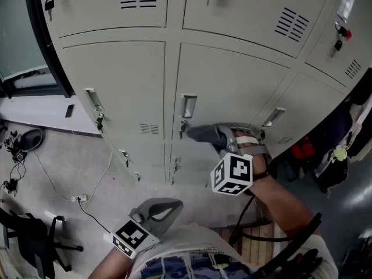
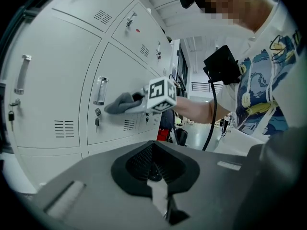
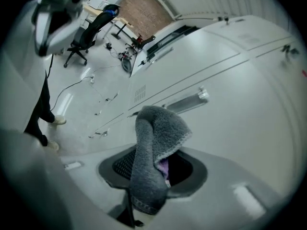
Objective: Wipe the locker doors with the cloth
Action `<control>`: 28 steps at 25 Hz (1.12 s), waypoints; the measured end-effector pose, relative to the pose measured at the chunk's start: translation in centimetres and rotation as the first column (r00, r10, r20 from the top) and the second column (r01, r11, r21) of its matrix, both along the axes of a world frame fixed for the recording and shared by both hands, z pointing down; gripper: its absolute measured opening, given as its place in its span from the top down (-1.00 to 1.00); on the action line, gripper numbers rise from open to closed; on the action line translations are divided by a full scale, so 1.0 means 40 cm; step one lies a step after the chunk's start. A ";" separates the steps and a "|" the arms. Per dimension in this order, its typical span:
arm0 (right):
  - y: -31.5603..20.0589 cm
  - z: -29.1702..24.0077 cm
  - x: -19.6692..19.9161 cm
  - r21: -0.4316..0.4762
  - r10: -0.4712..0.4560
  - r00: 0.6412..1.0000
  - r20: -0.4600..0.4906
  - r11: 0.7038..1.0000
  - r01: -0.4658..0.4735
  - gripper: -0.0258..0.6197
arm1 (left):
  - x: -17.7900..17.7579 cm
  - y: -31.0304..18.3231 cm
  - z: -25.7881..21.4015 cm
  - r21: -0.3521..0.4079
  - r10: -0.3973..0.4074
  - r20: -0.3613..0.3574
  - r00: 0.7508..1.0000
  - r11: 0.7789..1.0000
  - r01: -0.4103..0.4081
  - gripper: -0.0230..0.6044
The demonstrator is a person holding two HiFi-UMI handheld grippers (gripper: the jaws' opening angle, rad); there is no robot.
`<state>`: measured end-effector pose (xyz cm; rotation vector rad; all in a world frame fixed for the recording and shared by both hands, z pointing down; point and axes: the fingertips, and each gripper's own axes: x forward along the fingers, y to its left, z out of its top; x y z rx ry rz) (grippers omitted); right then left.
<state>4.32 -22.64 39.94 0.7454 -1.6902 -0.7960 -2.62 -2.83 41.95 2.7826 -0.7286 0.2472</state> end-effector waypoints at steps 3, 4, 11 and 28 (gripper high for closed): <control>0.011 -0.212 -0.020 0.151 -0.033 0.998 0.056 0.988 0.024 0.47 | 0.004 -0.001 -0.006 0.018 0.010 -0.001 1.000 1.000 -0.010 0.92; 0.010 -0.274 -0.025 0.201 -0.041 0.997 0.069 0.979 0.027 0.47 | 0.004 -0.002 -0.009 0.025 0.012 0.002 1.000 1.000 -0.012 0.92; -0.021 -0.547 -0.059 0.403 -0.066 0.988 0.142 0.915 0.004 0.47 | 0.002 0.004 -0.017 0.044 0.026 0.006 1.000 0.999 -0.026 0.92; -0.090 -0.528 -0.126 0.458 -0.071 0.995 0.076 0.888 0.028 0.46 | -0.048 -0.017 -0.008 0.029 -0.032 -0.007 0.999 0.999 0.032 0.92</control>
